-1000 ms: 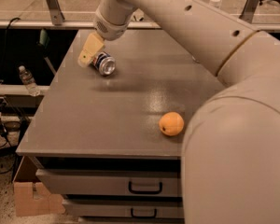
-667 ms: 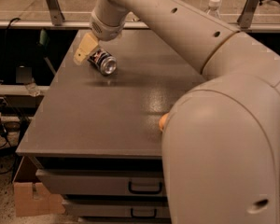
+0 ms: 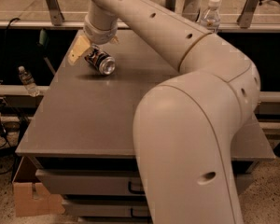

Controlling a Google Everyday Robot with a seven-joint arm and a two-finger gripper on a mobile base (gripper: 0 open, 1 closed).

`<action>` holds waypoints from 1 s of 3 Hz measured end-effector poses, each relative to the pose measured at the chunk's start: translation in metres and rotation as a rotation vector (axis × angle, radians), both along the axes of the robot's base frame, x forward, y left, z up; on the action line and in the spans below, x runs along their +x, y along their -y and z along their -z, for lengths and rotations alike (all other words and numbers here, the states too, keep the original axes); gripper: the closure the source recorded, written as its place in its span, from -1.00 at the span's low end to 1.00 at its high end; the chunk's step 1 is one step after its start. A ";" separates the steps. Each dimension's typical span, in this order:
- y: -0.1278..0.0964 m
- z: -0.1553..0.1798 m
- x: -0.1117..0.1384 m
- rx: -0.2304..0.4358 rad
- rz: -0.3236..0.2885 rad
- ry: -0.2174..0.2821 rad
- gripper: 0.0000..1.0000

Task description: Place pepsi can upright

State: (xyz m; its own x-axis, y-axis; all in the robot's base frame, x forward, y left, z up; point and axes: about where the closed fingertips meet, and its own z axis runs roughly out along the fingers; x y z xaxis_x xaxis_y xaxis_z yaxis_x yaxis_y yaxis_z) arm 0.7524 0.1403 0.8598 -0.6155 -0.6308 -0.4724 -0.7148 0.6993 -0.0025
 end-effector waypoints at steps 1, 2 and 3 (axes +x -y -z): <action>-0.002 0.010 0.003 -0.037 0.063 -0.042 -0.68; -0.002 0.015 0.004 -0.065 0.103 -0.063 -0.20; -0.001 0.007 0.002 -0.068 0.114 -0.044 0.27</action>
Offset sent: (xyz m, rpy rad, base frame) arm 0.0056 -0.0001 -0.0111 -0.0926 0.0787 -0.1535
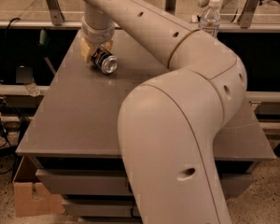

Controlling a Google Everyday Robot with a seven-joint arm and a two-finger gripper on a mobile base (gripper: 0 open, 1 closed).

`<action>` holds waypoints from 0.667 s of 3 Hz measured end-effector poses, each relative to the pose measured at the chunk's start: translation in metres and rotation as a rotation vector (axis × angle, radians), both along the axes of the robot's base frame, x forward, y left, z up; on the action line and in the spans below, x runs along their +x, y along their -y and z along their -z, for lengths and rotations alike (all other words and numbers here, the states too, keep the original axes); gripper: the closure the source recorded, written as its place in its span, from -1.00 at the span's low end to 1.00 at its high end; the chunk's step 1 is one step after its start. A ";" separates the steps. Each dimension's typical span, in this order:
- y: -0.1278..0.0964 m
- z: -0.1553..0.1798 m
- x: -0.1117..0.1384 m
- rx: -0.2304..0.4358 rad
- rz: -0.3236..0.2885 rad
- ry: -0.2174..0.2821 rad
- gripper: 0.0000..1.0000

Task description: Place pepsi can upright

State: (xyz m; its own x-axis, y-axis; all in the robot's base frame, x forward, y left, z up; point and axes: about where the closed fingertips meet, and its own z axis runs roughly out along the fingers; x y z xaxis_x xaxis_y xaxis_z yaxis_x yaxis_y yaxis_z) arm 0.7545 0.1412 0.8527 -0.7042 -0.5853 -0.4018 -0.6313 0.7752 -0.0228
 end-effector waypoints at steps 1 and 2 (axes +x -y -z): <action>0.004 -0.023 -0.007 0.027 -0.019 0.061 0.74; 0.010 -0.050 -0.023 0.092 -0.094 0.151 1.00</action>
Offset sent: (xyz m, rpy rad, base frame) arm -0.0492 -0.0200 0.0967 0.2045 -0.3108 0.2161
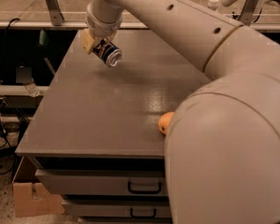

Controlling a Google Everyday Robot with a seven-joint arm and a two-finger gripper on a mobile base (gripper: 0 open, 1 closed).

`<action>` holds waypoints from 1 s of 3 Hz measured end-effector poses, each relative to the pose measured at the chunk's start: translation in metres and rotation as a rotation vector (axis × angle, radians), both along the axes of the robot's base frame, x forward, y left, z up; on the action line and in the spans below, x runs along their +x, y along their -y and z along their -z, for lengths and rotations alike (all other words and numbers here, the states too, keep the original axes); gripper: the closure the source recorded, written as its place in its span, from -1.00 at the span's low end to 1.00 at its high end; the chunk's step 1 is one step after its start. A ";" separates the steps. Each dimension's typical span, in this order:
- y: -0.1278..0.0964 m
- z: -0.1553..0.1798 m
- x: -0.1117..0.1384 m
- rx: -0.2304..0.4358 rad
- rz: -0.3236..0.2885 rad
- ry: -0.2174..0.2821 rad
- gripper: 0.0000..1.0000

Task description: Place pepsi can upright

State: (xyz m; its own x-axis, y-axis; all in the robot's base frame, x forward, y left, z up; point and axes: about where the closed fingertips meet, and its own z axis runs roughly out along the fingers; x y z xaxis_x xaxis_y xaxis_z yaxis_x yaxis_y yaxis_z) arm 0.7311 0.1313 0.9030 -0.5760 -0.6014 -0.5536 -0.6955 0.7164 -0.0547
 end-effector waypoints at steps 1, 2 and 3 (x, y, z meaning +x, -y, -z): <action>0.005 -0.029 -0.025 0.107 -0.156 0.145 1.00; 0.013 -0.049 -0.039 0.174 -0.257 0.257 1.00; 0.030 -0.060 -0.048 0.275 -0.313 0.332 1.00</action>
Offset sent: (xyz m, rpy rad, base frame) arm -0.0586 -0.0284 0.0775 0.2420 -0.4121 0.3983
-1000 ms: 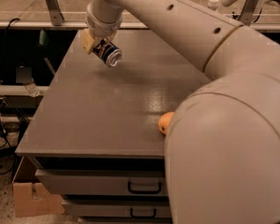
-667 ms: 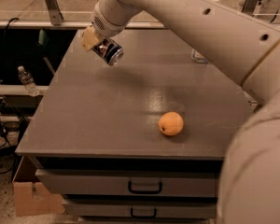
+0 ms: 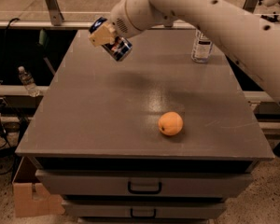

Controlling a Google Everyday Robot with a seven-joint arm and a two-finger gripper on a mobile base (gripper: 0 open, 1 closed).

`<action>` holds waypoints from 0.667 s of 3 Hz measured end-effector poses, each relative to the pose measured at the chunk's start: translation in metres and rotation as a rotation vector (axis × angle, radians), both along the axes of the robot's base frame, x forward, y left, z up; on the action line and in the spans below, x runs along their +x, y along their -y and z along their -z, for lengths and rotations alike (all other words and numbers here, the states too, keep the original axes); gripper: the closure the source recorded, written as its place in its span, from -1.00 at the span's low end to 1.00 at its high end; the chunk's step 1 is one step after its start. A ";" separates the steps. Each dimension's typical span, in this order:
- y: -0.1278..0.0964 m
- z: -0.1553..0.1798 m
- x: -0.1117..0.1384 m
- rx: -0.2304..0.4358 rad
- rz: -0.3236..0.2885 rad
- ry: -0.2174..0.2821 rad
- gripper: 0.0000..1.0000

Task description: Place pepsi can upright

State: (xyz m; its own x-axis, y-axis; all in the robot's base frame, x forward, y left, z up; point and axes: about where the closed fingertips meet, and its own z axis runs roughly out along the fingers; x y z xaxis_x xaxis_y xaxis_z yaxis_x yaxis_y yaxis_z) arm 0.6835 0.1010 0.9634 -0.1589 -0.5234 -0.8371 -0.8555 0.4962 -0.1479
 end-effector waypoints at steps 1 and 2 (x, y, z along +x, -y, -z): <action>0.027 -0.011 -0.005 0.142 -0.060 0.038 1.00; 0.048 -0.012 -0.011 0.254 -0.141 0.075 1.00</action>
Offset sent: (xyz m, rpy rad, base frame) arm -0.0221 -0.0843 0.0122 0.3393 -0.2327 0.3081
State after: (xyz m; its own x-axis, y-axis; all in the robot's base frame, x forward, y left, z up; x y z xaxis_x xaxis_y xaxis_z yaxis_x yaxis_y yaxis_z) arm 0.6726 0.0529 0.9757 -0.0327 -0.3085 -0.9506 -0.9099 0.4027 -0.0994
